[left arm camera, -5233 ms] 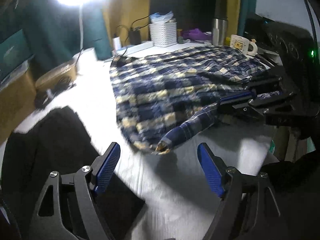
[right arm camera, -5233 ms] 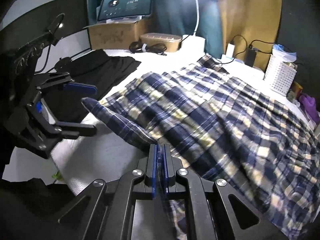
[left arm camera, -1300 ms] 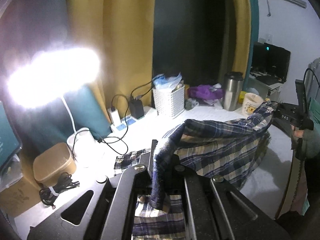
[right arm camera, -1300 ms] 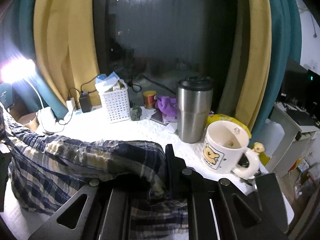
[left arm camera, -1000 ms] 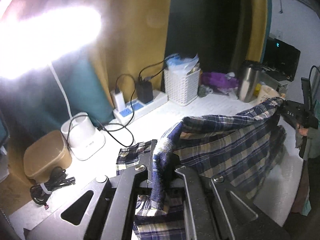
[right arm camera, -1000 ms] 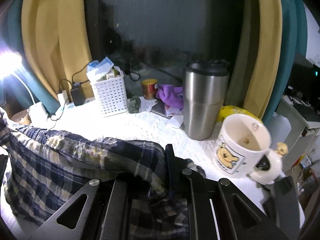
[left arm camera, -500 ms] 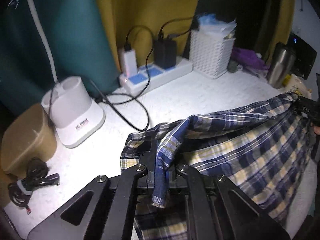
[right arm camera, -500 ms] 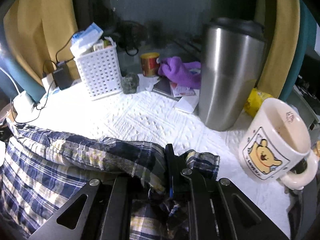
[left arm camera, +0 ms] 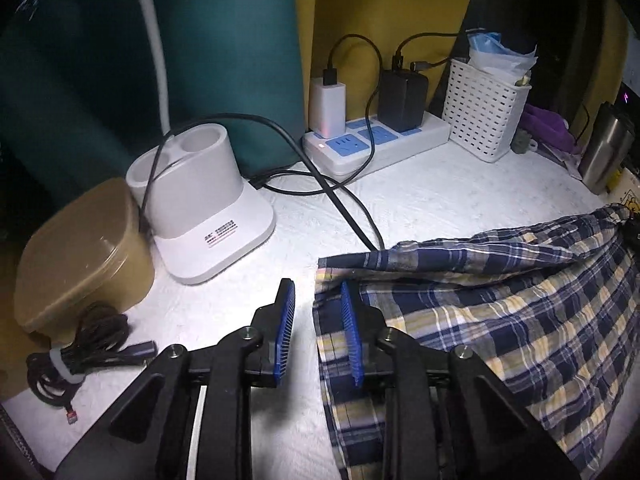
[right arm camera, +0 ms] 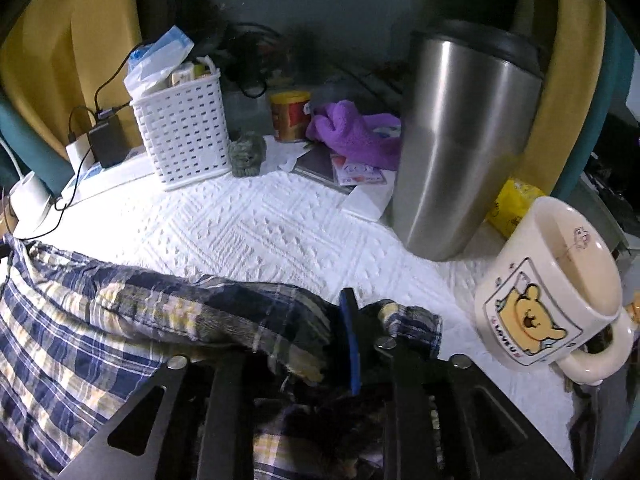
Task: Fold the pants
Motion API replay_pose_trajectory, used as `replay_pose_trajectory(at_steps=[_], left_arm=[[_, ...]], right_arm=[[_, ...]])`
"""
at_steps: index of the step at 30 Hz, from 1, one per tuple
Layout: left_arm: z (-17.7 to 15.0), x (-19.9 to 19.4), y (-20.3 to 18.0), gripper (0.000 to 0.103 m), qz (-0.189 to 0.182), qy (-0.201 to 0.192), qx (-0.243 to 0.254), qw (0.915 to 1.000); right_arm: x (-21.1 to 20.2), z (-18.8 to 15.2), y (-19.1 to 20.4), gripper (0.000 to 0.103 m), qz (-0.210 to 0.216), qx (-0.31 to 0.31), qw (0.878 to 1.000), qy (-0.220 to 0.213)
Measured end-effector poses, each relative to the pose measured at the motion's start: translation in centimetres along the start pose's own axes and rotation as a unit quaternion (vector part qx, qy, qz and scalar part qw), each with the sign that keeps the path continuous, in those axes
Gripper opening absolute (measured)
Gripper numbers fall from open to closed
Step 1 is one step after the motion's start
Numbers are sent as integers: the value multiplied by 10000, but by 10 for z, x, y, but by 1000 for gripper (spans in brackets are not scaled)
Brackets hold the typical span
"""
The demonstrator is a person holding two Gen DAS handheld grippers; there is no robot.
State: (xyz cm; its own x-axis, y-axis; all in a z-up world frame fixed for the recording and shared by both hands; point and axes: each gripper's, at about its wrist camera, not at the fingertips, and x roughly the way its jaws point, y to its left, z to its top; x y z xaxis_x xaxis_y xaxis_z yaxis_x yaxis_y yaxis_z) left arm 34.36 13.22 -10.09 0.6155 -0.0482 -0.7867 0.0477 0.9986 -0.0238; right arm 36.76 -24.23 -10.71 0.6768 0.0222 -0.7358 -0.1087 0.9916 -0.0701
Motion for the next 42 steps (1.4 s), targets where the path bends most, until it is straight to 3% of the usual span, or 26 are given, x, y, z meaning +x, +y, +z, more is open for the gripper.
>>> replay_pose_trajectory(at_steps=[1,2,3,5,19,26,32,34,36,40,42], left_arm=[[-2,-3,1,38,-20,5,-11,10000],[-4,-6,1,51,-34,10,-25,10000],[-7,-11,0,55,-40,-2,-51,10000],[-14,-19,0,55,-53,-7,-100,9999],[-73,-73,-10,60,-131,80,-428,9990],[-106,-91,-21,60,-234,164,-417,9987],[-128,-96,-32,60,-383,233,-334,9984],[-135,-96,-32,60,-461,270,-377,9979],[-139,-95,-31,60,-542,306,-436,9971],[-147,-91,-29,60,-708,347,-510,9956],[-150,-91,-28,60,-832,314,-542,9946]], right_arm=[[-2,0,-1,37,-30,1,10000,-13],[-5,1,-2,54,-79,-7,10000,-45],[-10,2,-4,78,-79,-15,9999,-96],[-18,1,-7,102,-144,5,9997,-175],[-85,-31,-7,103,46,133,9992,-368],[-105,-61,48,103,643,-121,9976,-208],[-116,-99,131,102,1525,-764,9853,37],[-121,-110,159,98,1781,-1010,9788,85],[-125,-117,183,86,2014,-1204,9720,131],[-133,-122,214,79,2303,-1468,9619,88],[-135,-123,228,68,2457,-1660,9550,60]])
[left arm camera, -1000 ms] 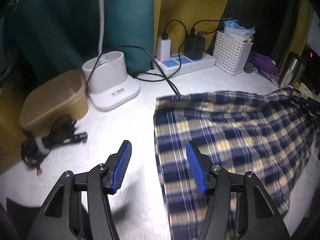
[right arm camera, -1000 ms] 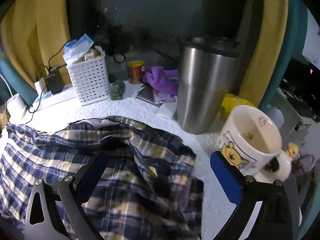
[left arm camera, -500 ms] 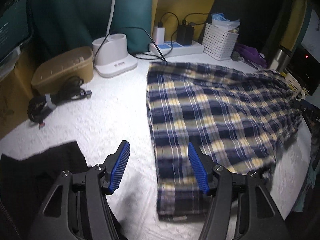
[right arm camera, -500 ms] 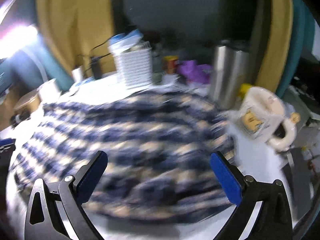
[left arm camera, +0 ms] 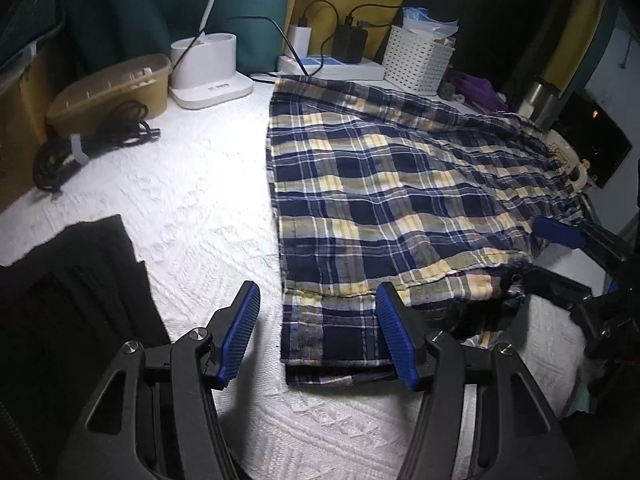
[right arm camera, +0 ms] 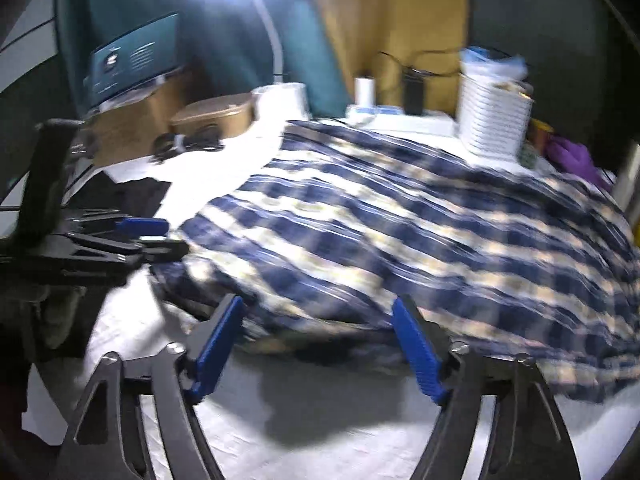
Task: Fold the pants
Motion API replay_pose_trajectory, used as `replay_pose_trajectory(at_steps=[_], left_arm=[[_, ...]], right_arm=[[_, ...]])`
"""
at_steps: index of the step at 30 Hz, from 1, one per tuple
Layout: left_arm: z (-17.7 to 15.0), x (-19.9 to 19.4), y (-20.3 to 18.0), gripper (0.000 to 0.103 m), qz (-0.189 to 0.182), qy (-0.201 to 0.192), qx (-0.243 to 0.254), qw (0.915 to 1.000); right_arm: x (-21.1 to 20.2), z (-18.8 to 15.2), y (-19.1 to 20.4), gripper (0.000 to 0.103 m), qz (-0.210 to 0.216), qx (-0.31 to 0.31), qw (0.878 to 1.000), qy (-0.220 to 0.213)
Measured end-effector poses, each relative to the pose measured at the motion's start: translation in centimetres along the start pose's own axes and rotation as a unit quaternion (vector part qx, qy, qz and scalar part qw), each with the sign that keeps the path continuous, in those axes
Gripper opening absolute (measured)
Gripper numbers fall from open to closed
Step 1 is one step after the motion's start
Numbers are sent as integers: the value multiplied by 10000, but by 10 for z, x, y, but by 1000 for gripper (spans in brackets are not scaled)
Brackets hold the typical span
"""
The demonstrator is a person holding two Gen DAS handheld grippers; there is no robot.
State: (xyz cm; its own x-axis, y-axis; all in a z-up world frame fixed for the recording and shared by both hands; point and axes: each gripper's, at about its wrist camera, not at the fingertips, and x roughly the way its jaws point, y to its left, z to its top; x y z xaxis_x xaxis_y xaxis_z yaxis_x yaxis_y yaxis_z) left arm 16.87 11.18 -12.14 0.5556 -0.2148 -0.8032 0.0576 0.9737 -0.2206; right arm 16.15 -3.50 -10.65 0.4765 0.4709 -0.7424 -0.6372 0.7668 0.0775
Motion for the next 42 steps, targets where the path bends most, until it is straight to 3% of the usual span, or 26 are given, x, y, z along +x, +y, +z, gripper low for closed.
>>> replay_pose_trajectory(at_steps=[2,3,4,5,6,8,10,15,21,23,25,26,27,31,32,35,42], left_arm=[[-1,2,0,60,-79,-22,3,10000],[-2,3,0,55,-107,-62,9,9999],[-3,4,0,48,-122,-93,29,9999],[-3,5,-1,35,-110,-91,50,9999],[-3,6,-1,24,-58,-98,73,9999],[-4,5,-2,8,-65,-153,151,9997],[-4,0,-4,7,-100,-212,218,9995],[-7,-12,-8,3,-57,-249,367,9990],[-17,-5,-1,3,166,-20,334,9993],[-17,-8,0,4,213,-11,252,9995],[-15,-13,5,5,246,-41,126,9996],[-15,-15,6,5,275,-46,93,9996],[-13,-18,6,5,416,-53,86,9991],[-7,-27,9,5,601,-166,19,9981],[-5,-28,8,11,600,-192,5,9980],[3,-28,2,53,627,-278,10,9976],[19,-9,-17,54,652,-125,141,9977]], right_arm=[[9,2,6,54,145,-126,9998,66],[16,2,7,51,203,-176,9995,150],[20,1,8,51,226,-203,9993,218],[24,-1,11,49,250,-230,9990,283],[27,-3,13,36,317,-253,9987,312],[30,-7,15,21,330,-263,9984,364],[29,-11,14,11,318,-263,9984,388],[24,-23,11,11,319,-260,9981,462],[19,-29,16,11,97,-407,9985,357],[16,-31,15,17,81,-417,9985,359],[10,-33,10,43,145,-287,9989,341],[5,-34,5,78,177,-205,9991,316],[-1,-35,1,102,135,-158,9994,266],[-21,-37,-23,103,-88,106,9998,173],[-26,-38,-32,103,-181,228,9995,154],[-38,-43,-60,103,-398,585,9975,79],[-70,-67,-151,103,-982,1887,9771,-51]])
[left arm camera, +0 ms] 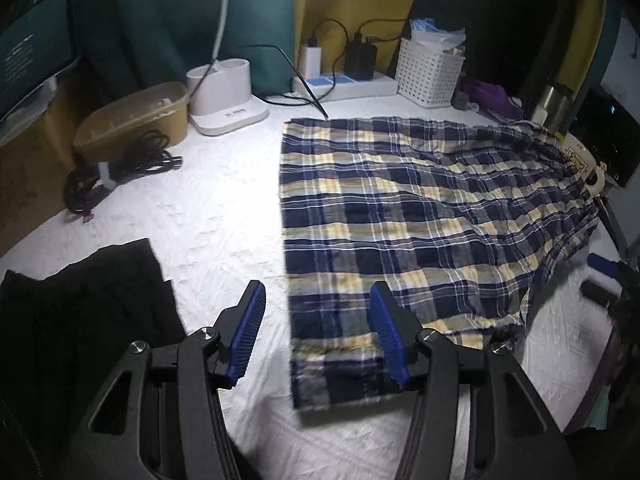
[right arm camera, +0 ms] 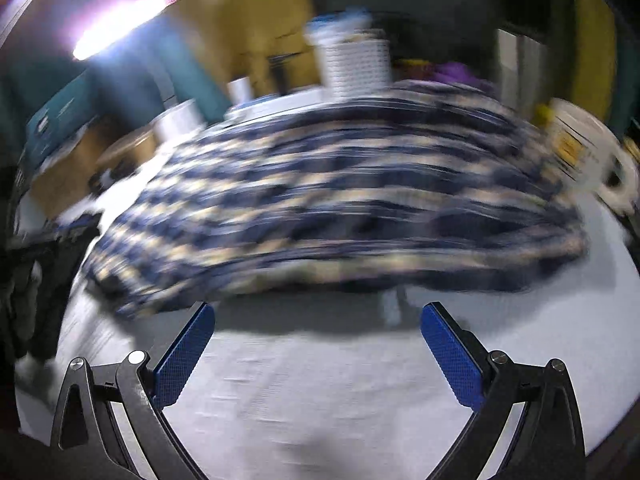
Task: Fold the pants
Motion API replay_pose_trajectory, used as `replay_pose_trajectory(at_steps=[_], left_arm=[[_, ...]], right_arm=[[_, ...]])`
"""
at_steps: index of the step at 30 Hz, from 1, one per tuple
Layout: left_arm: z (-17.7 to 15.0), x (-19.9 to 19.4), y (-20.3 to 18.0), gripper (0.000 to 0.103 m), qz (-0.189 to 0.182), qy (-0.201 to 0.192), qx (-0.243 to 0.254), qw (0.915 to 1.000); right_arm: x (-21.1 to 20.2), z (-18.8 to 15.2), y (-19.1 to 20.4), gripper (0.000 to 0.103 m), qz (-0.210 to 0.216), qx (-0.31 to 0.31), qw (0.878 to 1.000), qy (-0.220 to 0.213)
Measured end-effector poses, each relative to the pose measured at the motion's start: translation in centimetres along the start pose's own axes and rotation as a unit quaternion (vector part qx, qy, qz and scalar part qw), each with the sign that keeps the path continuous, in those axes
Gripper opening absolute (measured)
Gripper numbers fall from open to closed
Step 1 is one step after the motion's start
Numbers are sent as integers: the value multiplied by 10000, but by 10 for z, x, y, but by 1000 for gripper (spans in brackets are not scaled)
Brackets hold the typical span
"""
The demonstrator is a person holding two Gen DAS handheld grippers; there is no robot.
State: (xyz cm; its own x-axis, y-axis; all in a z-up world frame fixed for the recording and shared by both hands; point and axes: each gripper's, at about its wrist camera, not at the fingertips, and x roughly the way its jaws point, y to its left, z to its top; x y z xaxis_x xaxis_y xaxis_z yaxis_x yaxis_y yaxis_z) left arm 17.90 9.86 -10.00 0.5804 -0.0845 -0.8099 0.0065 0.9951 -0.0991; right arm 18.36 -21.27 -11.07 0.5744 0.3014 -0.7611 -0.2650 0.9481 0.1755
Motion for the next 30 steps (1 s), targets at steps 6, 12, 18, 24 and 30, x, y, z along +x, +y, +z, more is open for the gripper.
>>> replay_pose_trajectory(at_steps=[6,12,18,24,30], left_arm=[[7,16,-3,54,155,158,9,9998],[15,24,3,64,263,176,-74,9995],[16,40,7,64,210,412,-172,9988],[13,48,6,64,217,407,-95,9989],[12,49,1,61,318,251,193,9990]], right_arm=[[-2,2,-69,103,-246,999,9947,1],[5,15,-94,103,-67,1452,9893,-111],[20,37,-114,103,522,2087,9759,-355],[35,47,-123,65,600,2352,9687,-523],[37,41,-130,11,856,2478,9635,-542]])
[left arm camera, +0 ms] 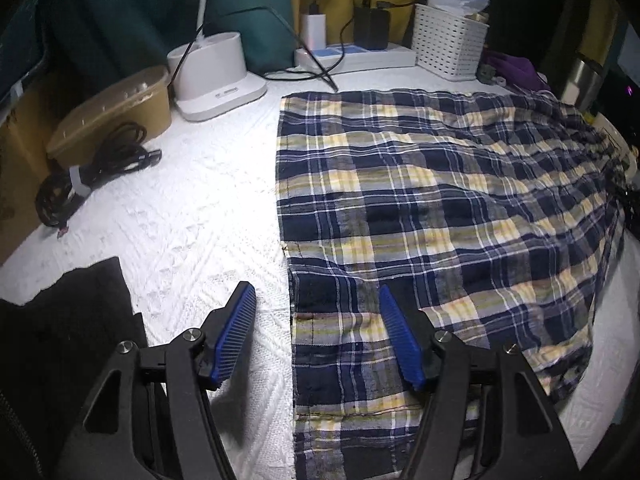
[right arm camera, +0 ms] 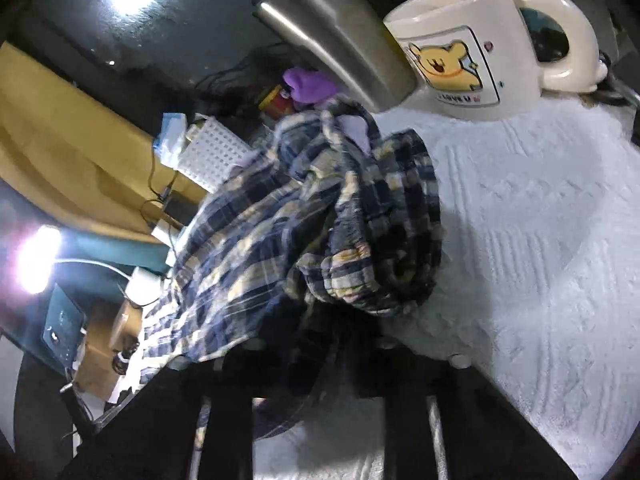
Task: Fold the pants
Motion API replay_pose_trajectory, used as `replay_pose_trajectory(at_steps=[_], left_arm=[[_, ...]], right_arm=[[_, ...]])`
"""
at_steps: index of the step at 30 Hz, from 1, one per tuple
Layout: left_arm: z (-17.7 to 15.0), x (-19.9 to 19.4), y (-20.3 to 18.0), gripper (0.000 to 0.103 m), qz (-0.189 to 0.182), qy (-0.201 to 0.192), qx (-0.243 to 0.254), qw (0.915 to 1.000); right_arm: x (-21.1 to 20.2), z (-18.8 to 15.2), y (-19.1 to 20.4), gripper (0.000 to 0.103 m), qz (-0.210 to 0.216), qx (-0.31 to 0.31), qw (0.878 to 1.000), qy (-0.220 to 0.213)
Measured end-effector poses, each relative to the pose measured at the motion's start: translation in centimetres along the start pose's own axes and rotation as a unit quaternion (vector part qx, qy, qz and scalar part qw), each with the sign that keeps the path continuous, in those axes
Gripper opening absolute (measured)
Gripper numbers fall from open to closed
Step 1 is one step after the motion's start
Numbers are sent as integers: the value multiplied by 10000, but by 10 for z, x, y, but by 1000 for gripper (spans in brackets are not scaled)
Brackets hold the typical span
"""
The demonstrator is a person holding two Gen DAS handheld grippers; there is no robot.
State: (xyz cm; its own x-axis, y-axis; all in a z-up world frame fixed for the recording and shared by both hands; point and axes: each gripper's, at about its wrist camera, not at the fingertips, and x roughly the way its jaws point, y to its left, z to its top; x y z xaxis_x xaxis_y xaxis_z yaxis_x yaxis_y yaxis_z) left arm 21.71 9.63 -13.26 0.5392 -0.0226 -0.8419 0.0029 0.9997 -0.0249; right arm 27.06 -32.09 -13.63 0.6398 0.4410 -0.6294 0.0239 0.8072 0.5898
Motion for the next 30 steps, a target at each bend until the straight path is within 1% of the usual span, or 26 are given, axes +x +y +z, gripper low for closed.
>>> replay_pose_trajectory(at_steps=[1,2,3,5,6,9,12,14,16,18,21,23,25,26,27,28,29,30], left_arm=[[-1,-1,0,54,-63,-24,14,10000],[-2,-3,0,37,-108,-37,64,9999],[-2,-5,-2,21,-198,-2,92,9998],[-4,-8,-4,12,-205,43,127,9997],[-6,-9,-5,9,-169,43,165,9997],[-11,-18,-10,4,-139,40,296,9995],[-15,-27,-12,3,-191,22,374,9991],[-17,-33,-10,3,-248,-28,374,9990],[-18,-36,-7,3,-242,-89,331,9991],[-16,-33,0,3,-267,-83,181,9994],[-17,-38,6,3,-273,-167,88,9995],[-18,-43,8,4,-276,-232,72,9993],[-17,-43,10,5,-257,-229,30,9994],[-17,-43,11,6,-255,-217,-10,9994],[-16,-43,13,6,-285,-198,-69,9994],[-15,-43,16,8,-318,-163,-138,9993],[-15,-44,18,12,-295,-154,-185,9993],[-13,-45,21,21,-229,-186,-243,9993]], right_arm=[[-6,-2,6,10,-73,-122,9999,-57],[-11,-3,9,9,-118,-190,9997,-102],[-19,-4,14,9,-176,-272,9993,-160],[-35,-6,21,7,-298,-459,9981,-274],[-42,-7,24,7,-339,-520,9976,-310],[-64,-8,28,1,-544,-655,9953,-458],[-88,-12,27,1,-617,-695,9940,-575],[-94,-15,26,1,-624,-679,9943,-533],[-95,-22,24,1,-675,-699,9943,-429],[-93,-30,21,1,-741,-637,9946,-358],[-82,-39,20,2,-1023,-777,9915,-227],[-76,-42,17,4,-1116,-734,9908,-194],[-72,-42,13,14,-1191,-646,9907,-152],[-72,-40,11,42,-1206,-574,9909,-171],[-71,-39,8,95,-1209,-501,9912,-192],[-72,-38,7,102,-1150,-457,9920,-229],[-70,-37,4,103,-1139,-433,9923,-217],[-68,-37,4,103,-1122,-450,9925,-193]])
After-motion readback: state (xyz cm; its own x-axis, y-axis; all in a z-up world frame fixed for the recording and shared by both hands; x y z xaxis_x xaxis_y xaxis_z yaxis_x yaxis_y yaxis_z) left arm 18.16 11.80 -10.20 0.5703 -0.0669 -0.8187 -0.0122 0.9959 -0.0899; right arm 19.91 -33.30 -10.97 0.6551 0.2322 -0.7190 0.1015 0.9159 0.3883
